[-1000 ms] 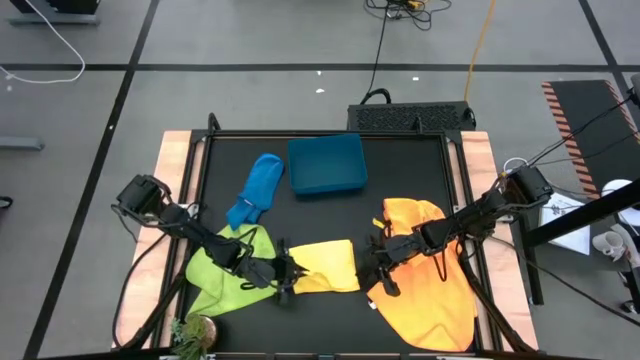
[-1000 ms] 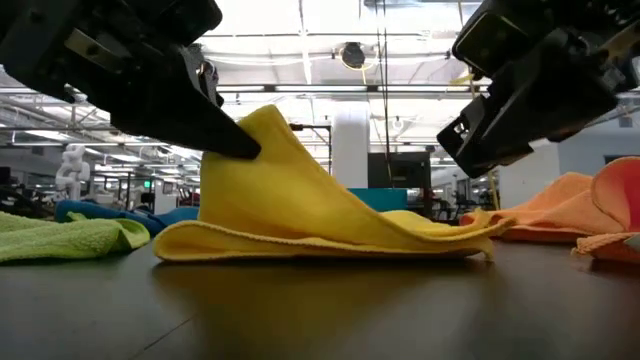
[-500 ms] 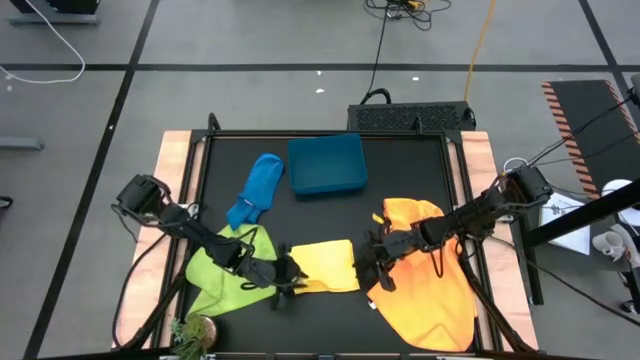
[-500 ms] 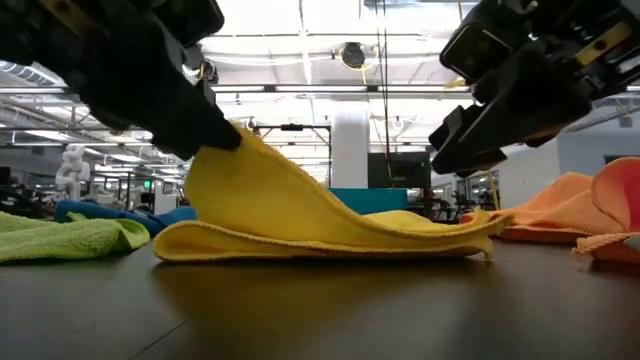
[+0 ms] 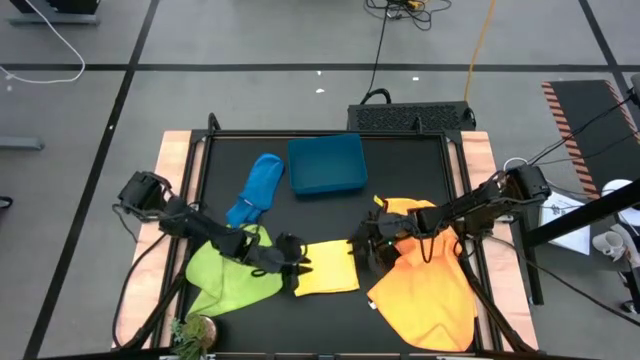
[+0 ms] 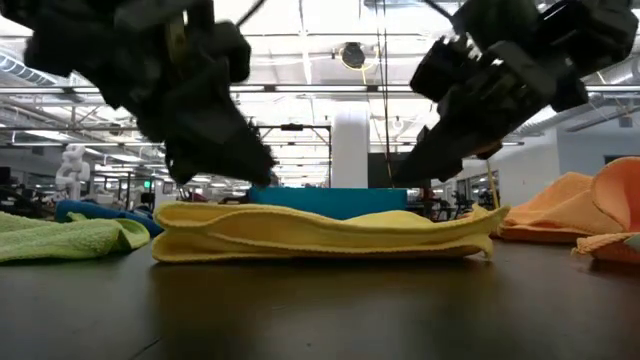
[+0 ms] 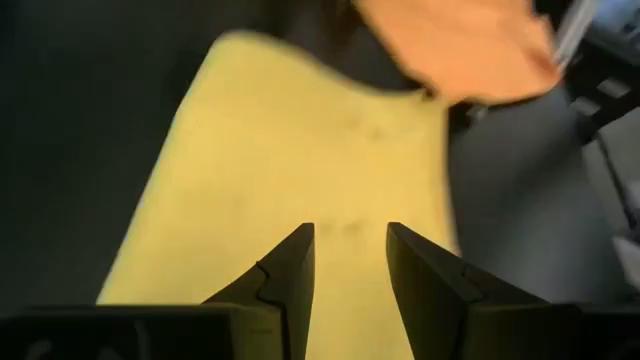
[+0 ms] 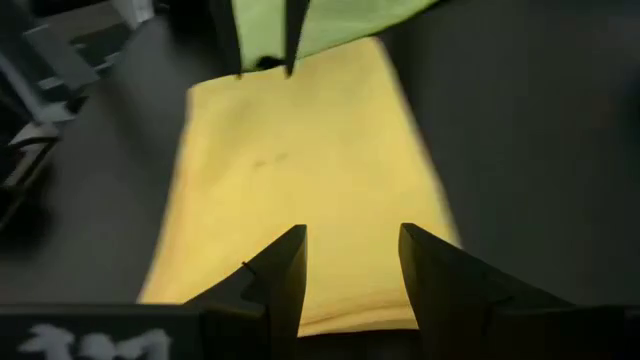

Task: Fold microfiber towels
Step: Put the folded yellow microfiber cloth into the blue bin

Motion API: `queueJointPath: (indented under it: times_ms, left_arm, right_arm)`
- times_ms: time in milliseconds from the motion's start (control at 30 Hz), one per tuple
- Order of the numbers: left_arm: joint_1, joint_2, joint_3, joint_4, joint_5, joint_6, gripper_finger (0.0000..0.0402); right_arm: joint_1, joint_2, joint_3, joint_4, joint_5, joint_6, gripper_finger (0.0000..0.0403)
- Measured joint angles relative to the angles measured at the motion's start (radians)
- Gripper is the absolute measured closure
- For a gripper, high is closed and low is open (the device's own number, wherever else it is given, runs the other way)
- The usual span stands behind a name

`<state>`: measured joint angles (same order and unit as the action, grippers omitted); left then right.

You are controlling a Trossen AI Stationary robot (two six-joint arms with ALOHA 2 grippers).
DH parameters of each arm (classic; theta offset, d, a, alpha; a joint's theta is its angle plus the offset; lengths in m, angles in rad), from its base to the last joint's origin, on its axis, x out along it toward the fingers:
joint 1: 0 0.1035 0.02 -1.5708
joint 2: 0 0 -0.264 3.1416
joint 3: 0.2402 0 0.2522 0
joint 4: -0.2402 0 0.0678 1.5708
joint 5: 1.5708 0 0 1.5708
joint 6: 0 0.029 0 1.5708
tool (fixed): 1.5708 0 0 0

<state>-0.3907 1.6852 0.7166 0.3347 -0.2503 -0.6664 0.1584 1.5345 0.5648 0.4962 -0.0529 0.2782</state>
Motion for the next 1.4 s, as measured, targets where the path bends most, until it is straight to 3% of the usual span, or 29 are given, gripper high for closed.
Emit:
queueJointPath:
  times_ms: [200, 367, 533, 733, 1033, 1167, 1400]
  left_arm:
    - [0.092, -0.001, 0.000, -0.105, 0.098, -0.032, 0.0272]
    - [0.156, -0.057, 0.002, -0.103, 0.211, 0.007, 0.0272]
    - [0.199, -0.151, 0.003, -0.196, 0.220, 0.077, 0.0272]
    - [0.218, -0.196, 0.001, -0.305, 0.147, 0.087, 0.0272]
    - [0.222, -0.182, 0.001, -0.315, 0.254, 0.078, 0.0270]
    - [0.217, -0.182, 0.001, -0.350, 0.274, 0.061, 0.0241]
    - [0.215, -0.179, 0.001, -0.405, 0.264, 0.001, 0.0154]
  right_arm:
    - [-0.065, 0.000, 0.000, -0.011, -0.005, -0.030, 0.0249]
    - [-0.102, 0.000, 0.000, -0.006, -0.112, -0.029, 0.0249]
    - [-0.126, 0.000, 0.000, -0.007, -0.151, -0.031, 0.0249]
    - [-0.126, 0.000, 0.000, -0.010, -0.160, -0.040, 0.0249]
    - [-0.126, 0.000, 0.000, -0.015, -0.159, -0.043, 0.0249]
    - [-0.126, 0.014, 0.000, -0.006, -0.160, -0.055, 0.0249]
    - [-0.133, 0.098, 0.001, 0.010, -0.167, -0.053, 0.0249]
